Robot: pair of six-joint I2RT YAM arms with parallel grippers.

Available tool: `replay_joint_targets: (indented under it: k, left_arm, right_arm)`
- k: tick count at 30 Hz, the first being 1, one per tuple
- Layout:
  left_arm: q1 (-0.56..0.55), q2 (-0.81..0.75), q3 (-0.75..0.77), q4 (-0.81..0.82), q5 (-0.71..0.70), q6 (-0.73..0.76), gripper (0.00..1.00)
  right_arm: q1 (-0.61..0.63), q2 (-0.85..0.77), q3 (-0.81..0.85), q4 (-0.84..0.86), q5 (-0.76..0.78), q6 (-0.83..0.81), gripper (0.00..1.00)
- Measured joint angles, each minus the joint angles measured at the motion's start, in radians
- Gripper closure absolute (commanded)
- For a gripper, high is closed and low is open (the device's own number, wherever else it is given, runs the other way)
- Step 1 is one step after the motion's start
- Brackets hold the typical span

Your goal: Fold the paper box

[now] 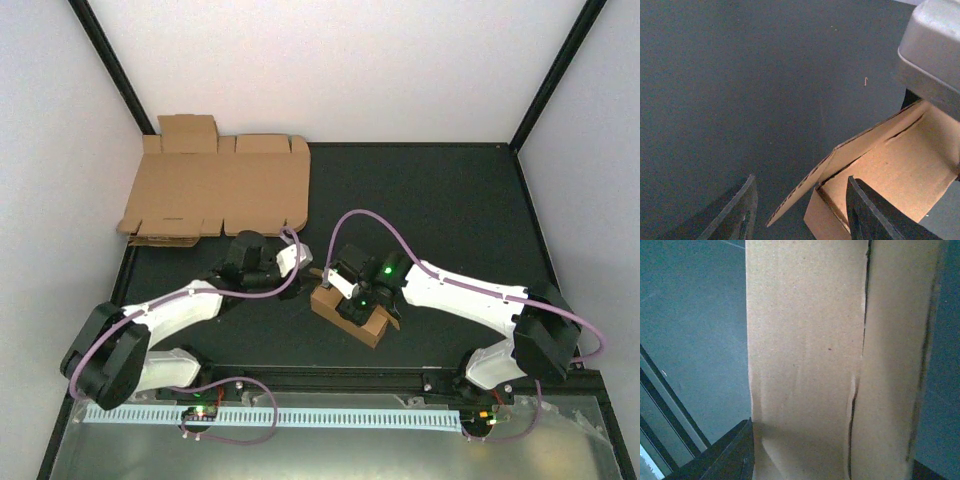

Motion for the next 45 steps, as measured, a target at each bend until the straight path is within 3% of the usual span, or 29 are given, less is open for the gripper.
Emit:
replay_joint_targets:
  k: [5, 9, 16, 27, 34, 45]
  left_arm:
    - [0.0, 0.028, 0.029, -0.007, 0.035, 0.007, 0.44]
    - [0.0, 0.032, 0.04, -0.023, 0.046, 0.018, 0.65]
    - [0.0, 0.033, 0.058, -0.05, 0.069, 0.01, 0.8]
    - [-0.02, 0.033, 0.097, -0.166, 0.068, -0.159, 0.82]
    - [-0.046, 0.033, 0.13, -0.217, 0.014, -0.283, 0.98]
    - [-0.121, 0.033, 0.182, -0.282, -0.158, -0.381, 0.98]
  right_arm:
    - [0.001, 0.0, 0.0, 0.0, 0.0, 0.0, 0.49]
    - [0.001, 0.0, 0.0, 0.0, 0.0, 0.0, 0.49]
    - [0.001, 0.0, 0.0, -0.006, 0.006, 0.0, 0.51]
    - [0.004, 0.0, 0.008, -0.011, 0.036, 0.002, 0.52]
    - [0.005, 0.009, 0.013, -0.017, 0.045, 0.006, 0.52]
    - [0.005, 0.011, 0.015, -0.019, 0.046, 0.024, 0.52]
